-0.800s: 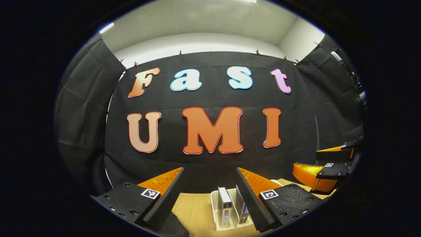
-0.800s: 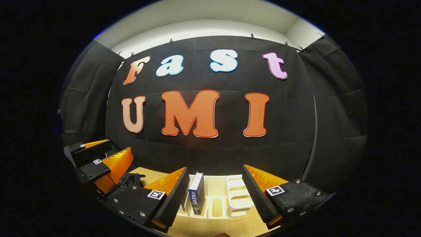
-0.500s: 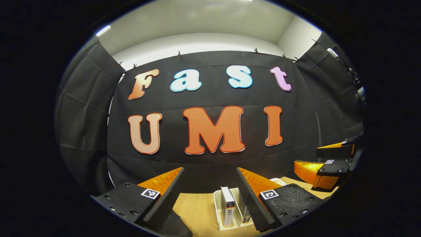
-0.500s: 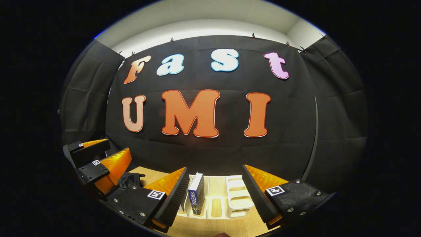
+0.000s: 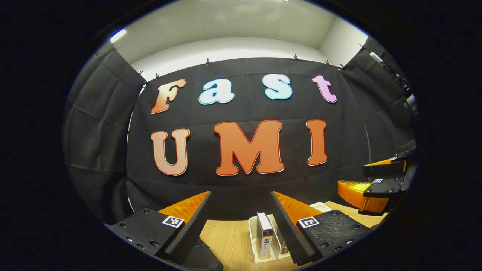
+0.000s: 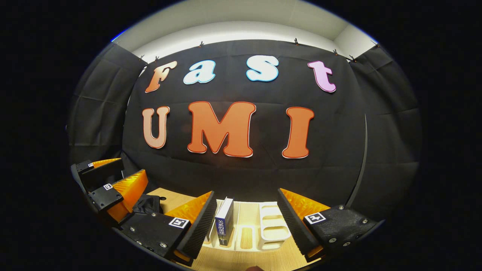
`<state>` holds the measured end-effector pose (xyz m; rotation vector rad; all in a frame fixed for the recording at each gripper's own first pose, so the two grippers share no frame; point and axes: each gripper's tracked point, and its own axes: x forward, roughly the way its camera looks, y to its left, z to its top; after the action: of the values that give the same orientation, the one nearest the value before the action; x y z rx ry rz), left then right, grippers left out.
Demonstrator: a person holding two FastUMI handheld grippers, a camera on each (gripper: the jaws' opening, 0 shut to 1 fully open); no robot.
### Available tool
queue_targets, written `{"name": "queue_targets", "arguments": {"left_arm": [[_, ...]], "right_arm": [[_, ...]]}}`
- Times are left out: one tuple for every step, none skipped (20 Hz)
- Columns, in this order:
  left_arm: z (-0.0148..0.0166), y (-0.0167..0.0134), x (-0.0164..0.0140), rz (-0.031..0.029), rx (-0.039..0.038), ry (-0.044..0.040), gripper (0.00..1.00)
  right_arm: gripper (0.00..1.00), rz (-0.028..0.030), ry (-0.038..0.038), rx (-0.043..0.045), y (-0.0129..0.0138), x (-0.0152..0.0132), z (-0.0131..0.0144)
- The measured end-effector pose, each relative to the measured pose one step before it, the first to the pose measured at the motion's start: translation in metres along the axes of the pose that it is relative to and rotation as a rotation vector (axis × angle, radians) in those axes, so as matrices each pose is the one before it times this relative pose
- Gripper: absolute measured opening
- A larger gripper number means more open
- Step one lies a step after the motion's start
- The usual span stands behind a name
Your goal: Open the schoolbag, grab two books from the bookshelf and put them into the schoolbag.
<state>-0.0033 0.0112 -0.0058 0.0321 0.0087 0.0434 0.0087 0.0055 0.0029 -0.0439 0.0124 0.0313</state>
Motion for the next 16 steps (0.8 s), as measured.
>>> {"name": "queue_targets", "arguments": {"left_arm": [[0.00008,0.00067,0.00013,0.00118,0.00290,-0.00047,0.94],[0.00053,0.00122,-0.00034,0.00274,0.00284,0.00043,0.94],[-0.00005,-0.00003,-0.00066,0.00021,-0.00008,-0.00223,0.94],[0.00025,-0.00065,0.00099,0.00004,0.00052,-0.00129,0.94],[0.00069,-0.00007,-0.00011,-0.00022,0.00071,-0.00308,0.94],[0.00114,0.00026,0.00007,0.00134,-0.00060,-0.00243,0.94],[-0.00032,-0.00059,-0.00185,-0.00010,-0.00261,-0.00066,0.94],[-0.00127,0.00040,-0.00026,-0.00017,-0.00249,0.00119,0.94],[-0.00224,-0.00175,-0.00218,-0.00768,-0.00402,0.00056,0.94],[-0.00119,-0.00100,-0.00090,-0.00412,0.00516,-0.00229,0.94],[-0.00351,-0.00150,0.00019,0.00013,0.01345,0.00530,0.94],[-0.00303,-0.00087,0.00150,-0.00132,0.00762,0.00515,0.94],[-0.00248,-0.00285,0.00065,-0.00331,0.00125,0.00572,0.94],[-0.00028,-0.00186,-0.00019,-0.00088,0.00253,0.00161,0.94],[-0.00021,-0.00181,-0.00059,-0.00091,0.00696,-0.00086,0.94],[0.00181,0.00021,-0.00173,0.00011,0.00528,-0.00721,0.97]], "right_arm": [[0.95,-0.00053,-0.00263,0.00216,0.00031,0.00014,0.00116],[0.95,0.00222,-0.00322,0.00430,0.00026,0.00062,-0.00005],[0.95,0.00066,-0.00092,0.00197,0.00054,0.00030,0.00051],[0.95,0.00004,-0.00180,-0.00052,-0.00056,0.00008,-0.00014],[0.95,-0.00118,-0.00136,-0.00082,-0.00021,0.00088,-0.00011],[0.95,-0.00198,0.00106,0.00041,-0.00119,-0.00056,-0.00031],[0.95,0.00144,0.00176,0.00180,-0.00024,-0.00076,-0.00118],[0.95,0.00017,0.00040,0.00065,-0.00050,-0.00112,-0.00151],[0.95,0.00917,-0.00044,-0.00420,0.00001,-0.00154,-0.00127],[0.95,-0.00145,-0.00160,-0.02003,-0.00228,-0.00106,-0.00297],[0.95,-0.01302,0.00084,-0.02464,-0.00695,0.00083,-0.00200],[0.95,-0.00913,0.00129,-0.01187,-0.00509,0.00088,-0.00312],[0.95,-0.00217,0.00314,-0.00202,-0.00319,-0.00135,-0.00275],[0.95,0.00239,0.00319,0.00345,-0.00070,-0.00011,-0.00190],[0.95,0.00346,-0.00081,0.00251,-0.00066,-0.00012,-0.00050],[0.95,0.00110,-0.00284,-0.00075,-0.00242,-0.00054,0.00226]]}}
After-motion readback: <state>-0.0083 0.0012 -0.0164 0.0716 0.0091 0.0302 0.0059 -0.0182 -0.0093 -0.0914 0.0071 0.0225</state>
